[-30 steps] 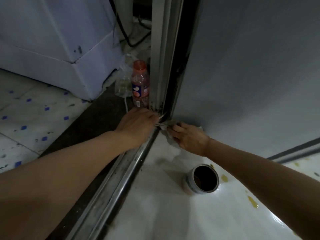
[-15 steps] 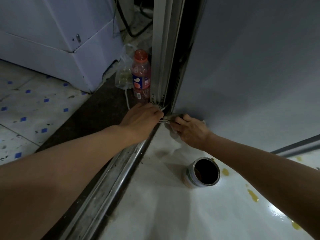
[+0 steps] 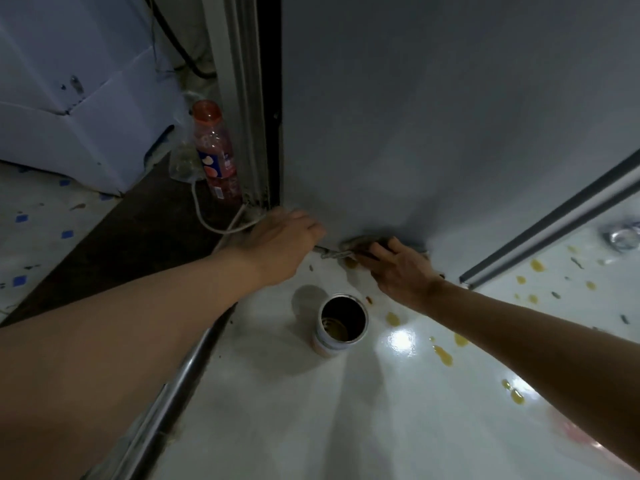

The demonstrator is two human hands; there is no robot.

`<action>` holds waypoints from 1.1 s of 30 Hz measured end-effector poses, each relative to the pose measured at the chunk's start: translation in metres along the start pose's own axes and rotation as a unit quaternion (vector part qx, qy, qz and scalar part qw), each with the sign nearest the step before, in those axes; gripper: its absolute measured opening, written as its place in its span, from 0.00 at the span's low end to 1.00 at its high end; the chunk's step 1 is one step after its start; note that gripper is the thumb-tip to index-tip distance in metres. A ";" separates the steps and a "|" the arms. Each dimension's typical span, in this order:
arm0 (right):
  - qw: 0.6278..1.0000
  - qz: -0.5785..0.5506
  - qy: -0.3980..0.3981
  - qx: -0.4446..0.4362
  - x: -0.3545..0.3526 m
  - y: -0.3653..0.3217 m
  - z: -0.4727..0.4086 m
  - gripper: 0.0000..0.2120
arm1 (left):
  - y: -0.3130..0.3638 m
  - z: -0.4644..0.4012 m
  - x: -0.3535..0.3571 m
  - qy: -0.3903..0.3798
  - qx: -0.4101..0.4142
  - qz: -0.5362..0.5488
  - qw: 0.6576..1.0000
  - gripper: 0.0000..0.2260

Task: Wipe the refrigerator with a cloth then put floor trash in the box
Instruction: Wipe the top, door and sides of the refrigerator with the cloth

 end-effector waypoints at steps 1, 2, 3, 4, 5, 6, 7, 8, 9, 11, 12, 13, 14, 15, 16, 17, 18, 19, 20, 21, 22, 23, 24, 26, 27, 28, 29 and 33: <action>1.000 -0.007 -0.004 0.004 0.006 0.001 0.008 0.18 | 0.009 -0.003 -0.002 0.003 0.012 -0.012 1.000 0.29; 1.000 -0.009 -0.010 0.008 0.011 0.001 0.016 0.19 | 0.018 -0.006 -0.003 0.004 0.024 -0.020 1.000 0.29; 1.000 -0.011 -0.022 0.012 0.018 0.001 0.024 0.21 | 0.027 -0.010 -0.003 0.004 0.034 -0.024 0.999 0.29; 0.999 -0.014 -0.040 0.013 0.025 0.000 0.032 0.23 | 0.035 -0.012 -0.004 0.003 0.041 -0.022 0.999 0.29; 0.998 -0.011 -0.063 0.011 0.033 -0.001 0.039 0.25 | 0.041 -0.015 -0.005 0.003 0.046 -0.018 0.999 0.29; 0.996 -0.004 -0.091 0.010 0.044 -0.001 0.051 0.26 | 0.050 -0.019 -0.006 0.002 0.052 -0.018 0.998 0.29; 0.994 0.005 -0.109 0.012 0.052 -0.002 0.060 0.28 | 0.055 -0.022 -0.006 0.002 0.052 -0.020 0.998 0.30; 0.993 0.009 -0.114 0.015 0.058 -0.003 0.064 0.28 | 0.053 -0.022 -0.006 0.004 0.046 -0.025 0.999 0.31; 0.994 0.001 -0.110 0.020 0.063 -0.004 0.069 0.27 | 0.053 -0.023 -0.006 0.007 0.043 -0.031 0.999 0.31; 0.993 -0.040 -0.101 0.038 0.074 -0.003 0.081 0.23 | 0.058 -0.025 -0.004 0.013 0.043 -0.047 0.998 0.32; 0.993 -0.054 -0.096 0.046 0.078 -0.002 0.086 0.20 | 0.060 -0.025 -0.003 0.016 0.042 -0.056 0.997 0.32; 0.993 -0.062 -0.089 0.049 0.081 -0.002 0.090 0.18 | 0.061 -0.025 -0.002 0.019 0.038 -0.061 0.997 0.32; 0.993 -0.066 -0.080 0.048 0.082 -0.003 0.094 0.16 | 0.062 -0.025 -0.001 0.020 0.033 -0.065 0.997 0.32; 0.993 -0.074 -0.073 0.050 0.085 -0.003 0.098 0.15 | 0.063 -0.025 0.000 0.021 0.029 -0.067 0.997 0.32; 0.993 -0.082 -0.068 0.056 0.089 -0.003 0.102 0.15 | 0.064 -0.025 0.001 0.021 0.028 -0.069 0.997 0.32; 0.992 -0.083 -0.065 0.064 0.093 -0.001 0.105 0.15 | 0.066 -0.024 0.002 0.022 0.029 -0.070 0.997 0.32; 0.992 -0.084 -0.063 0.071 0.094 0.000 0.107 0.16 | 0.069 -0.025 0.002 0.022 0.033 -0.073 0.997 0.32; 0.992 -0.082 -0.060 0.076 0.094 0.000 0.107 0.15 | 0.074 -0.025 0.002 0.022 0.037 -0.077 0.996 0.32; 0.991 -0.084 -0.056 0.085 0.092 0.000 0.108 0.15 | 0.078 -0.025 0.000 0.022 0.043 -0.080 0.996 0.32; 0.991 -0.084 -0.053 0.095 0.091 -0.001 0.109 0.14 | 0.083 -0.026 -0.002 0.023 0.049 -0.083 0.995 0.31; 0.988 -0.099 -0.041 0.112 0.088 -0.001 0.112 0.13 | 0.088 -0.027 -0.004 0.026 0.057 -0.088 0.994 0.31; 0.982 -0.120 -0.022 0.145 0.081 0.002 0.116 0.11 | 0.092 -0.028 -0.006 0.029 0.064 -0.095 0.993 0.30; 0.977 -0.132 0.012 0.169 0.076 0.004 0.120 0.10 | 0.096 -0.029 -0.009 0.032 0.071 -0.102 0.992 0.30; 0.948 -0.211 0.032 0.234 0.081 0.004 0.132 0.13 | 0.103 -0.030 -0.014 0.032 0.081 -0.106 0.991 0.30; 0.923 -0.273 0.040 0.267 0.084 0.003 0.138 0.15 | 0.106 -0.029 -0.017 0.030 0.084 -0.108 0.990 0.30; 0.886 -0.341 0.063 0.308 0.087 0.002 0.146 0.15 | 0.108 -0.029 -0.020 0.030 0.087 -0.111 0.990 0.29; 0.850 -0.388 0.084 0.347 0.087 0.001 0.154 0.14 | 0.111 -0.029 -0.023 0.030 0.090 -0.114 0.989 0.29; 0.566 -0.580 0.233 0.538 0.096 -0.006 0.191 0.20 | 0.122 -0.029 -0.031 0.032 0.103 -0.106 0.988 0.27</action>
Point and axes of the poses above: each hand's wrist, its own z-axis away from the middle knuckle, its own x-axis out of the palm, y = z × x, the point moved 7 cm from there along -z, towards the middle knuckle, and after that the axes turned 9 degrees about -x, right-handed, at the moved point
